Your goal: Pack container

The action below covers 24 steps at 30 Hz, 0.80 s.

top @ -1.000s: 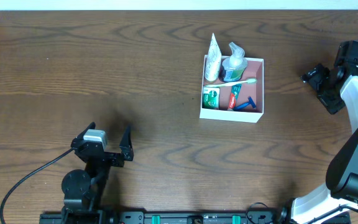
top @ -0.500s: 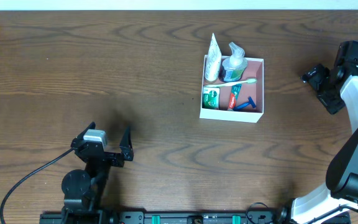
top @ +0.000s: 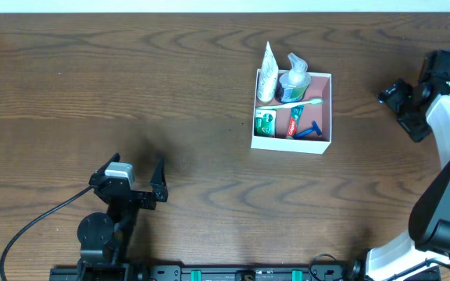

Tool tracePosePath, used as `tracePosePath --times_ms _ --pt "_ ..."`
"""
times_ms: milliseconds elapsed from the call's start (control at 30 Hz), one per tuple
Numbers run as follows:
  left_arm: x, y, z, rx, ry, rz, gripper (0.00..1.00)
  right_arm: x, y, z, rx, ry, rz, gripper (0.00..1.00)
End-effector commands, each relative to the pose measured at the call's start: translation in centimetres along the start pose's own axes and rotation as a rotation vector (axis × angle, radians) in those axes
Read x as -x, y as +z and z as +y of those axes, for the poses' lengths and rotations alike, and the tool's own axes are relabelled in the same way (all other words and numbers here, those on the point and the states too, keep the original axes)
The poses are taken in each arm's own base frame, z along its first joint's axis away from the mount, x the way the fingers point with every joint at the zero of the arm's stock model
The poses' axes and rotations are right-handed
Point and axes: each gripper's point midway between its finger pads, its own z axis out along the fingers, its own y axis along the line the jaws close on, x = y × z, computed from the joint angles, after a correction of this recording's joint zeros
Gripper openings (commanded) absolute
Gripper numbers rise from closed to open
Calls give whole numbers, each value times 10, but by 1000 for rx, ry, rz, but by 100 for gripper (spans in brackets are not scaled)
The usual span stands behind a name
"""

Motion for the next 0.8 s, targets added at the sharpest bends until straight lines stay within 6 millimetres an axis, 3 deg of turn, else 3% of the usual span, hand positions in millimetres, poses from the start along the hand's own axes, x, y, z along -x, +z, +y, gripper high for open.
tracePosePath --times_ms 0,67,267,367,500,767 --pt "5 -1 -1 -7 -6 -20 98 -5 -48 35 100 -56 -87 99" --pt "5 -1 -1 -7 -6 -20 98 -13 -73 54 152 -113 -129 99" --pt "5 -1 -1 -7 -6 -20 98 -32 -150 85 223 -376 -326 99" --pt "5 -1 -1 -7 -6 -20 98 -41 -182 91 270 -454 -389 99" --pt "5 -1 -1 -7 -6 -20 98 -46 -207 81 309 -451 -434 99" --pt "5 -1 -1 -7 -6 -20 98 -65 -220 38 345 -416 -529 99"
